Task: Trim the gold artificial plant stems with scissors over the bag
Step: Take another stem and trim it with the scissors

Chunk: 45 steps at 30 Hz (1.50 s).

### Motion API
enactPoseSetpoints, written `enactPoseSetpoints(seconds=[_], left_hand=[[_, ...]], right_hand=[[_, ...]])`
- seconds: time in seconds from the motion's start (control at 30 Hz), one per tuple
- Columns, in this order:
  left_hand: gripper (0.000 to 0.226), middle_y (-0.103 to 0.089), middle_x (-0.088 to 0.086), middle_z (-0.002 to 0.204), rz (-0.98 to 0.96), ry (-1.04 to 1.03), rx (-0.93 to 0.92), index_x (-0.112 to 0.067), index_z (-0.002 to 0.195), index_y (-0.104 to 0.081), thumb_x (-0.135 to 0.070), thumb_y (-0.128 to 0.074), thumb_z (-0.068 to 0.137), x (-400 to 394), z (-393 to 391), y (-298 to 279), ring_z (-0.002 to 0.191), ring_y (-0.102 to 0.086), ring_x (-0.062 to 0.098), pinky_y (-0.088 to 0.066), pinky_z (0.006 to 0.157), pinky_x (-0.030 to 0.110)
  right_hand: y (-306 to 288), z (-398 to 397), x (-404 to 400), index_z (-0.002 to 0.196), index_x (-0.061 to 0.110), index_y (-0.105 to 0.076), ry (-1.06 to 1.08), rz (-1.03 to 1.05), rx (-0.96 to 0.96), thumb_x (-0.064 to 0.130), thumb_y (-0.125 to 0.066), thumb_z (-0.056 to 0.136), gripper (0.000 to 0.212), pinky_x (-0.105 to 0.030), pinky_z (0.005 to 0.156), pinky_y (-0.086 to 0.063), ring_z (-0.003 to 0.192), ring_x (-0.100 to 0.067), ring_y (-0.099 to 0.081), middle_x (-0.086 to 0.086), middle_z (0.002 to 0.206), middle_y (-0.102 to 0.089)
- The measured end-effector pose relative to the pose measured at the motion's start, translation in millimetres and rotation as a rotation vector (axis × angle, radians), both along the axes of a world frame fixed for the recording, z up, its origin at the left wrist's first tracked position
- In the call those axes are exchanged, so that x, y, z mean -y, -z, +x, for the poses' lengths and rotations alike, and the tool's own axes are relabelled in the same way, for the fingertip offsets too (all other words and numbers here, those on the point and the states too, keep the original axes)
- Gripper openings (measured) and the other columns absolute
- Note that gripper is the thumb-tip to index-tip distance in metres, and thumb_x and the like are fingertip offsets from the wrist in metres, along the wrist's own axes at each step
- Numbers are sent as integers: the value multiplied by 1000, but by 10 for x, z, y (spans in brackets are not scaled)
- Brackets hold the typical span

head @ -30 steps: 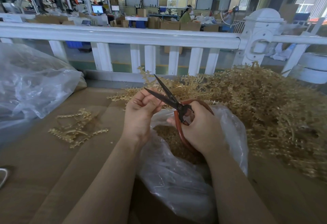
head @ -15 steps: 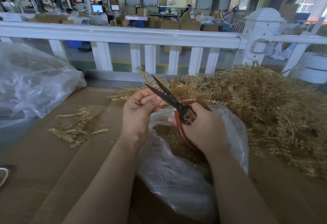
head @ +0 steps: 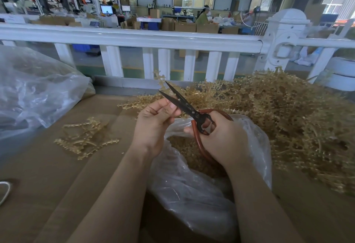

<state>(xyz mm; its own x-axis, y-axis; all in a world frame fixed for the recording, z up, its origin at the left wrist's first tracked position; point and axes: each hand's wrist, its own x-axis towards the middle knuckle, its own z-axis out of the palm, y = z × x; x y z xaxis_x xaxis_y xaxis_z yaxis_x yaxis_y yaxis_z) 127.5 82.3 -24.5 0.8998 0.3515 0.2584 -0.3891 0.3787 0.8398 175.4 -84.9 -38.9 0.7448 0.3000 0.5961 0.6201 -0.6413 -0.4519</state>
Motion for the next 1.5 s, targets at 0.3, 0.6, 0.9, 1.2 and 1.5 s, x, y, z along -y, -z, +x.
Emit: enactPoseSetpoints(seconds=[0.3, 0.6, 0.9, 1.2, 1.5], left_hand=[[4, -67, -1, 82, 3, 28, -67, -15, 78, -70, -15, -66, 79, 18, -20, -15, 70, -55, 5, -40, 61, 18], [8, -63, 3, 85, 28, 15, -48, -18, 76, -72, -15, -66, 80, 18, -25, -10, 73, -54, 8, -38, 64, 22], [14, -65, -1, 76, 59, -59, -13, -13, 77, -70, -6, -63, 87, 14, -22, -21, 69, -53, 8, -38, 66, 23], [21, -62, -1, 66, 285, -209, 63, -6, 76, -64, 11, -59, 88, 26, -6, 13, 62, -53, 7, -43, 63, 17], [19, -67, -8, 70, 294, -170, 115, -8, 81, -66, 8, -60, 89, 22, 13, 34, 64, -57, 3, -46, 63, 15]], right_hand=[[-11, 1, 2, 70, 21, -51, 21, -40, 42, 79, -57, 75, 58, -36, 52, -52, 58, -10, -55, 10, 62, -54], [26, 19, 5, 77, 24, -62, -38, 0, 10, 89, -47, 70, 68, -28, 58, -52, 62, -3, -56, 13, 65, -58], [62, 27, -10, 65, 29, -52, -53, 44, 37, 83, -55, 72, 55, -15, 51, -43, 58, 0, -52, 15, 58, -52], [17, 16, -6, 72, 24, -56, 2, -23, 76, 86, -49, 72, 62, -22, 48, -41, 57, 0, -50, 16, 60, -50], [31, 23, -6, 74, 23, -60, -36, 10, 33, 89, -46, 71, 68, -28, 56, -53, 61, -5, -57, 11, 64, -59]])
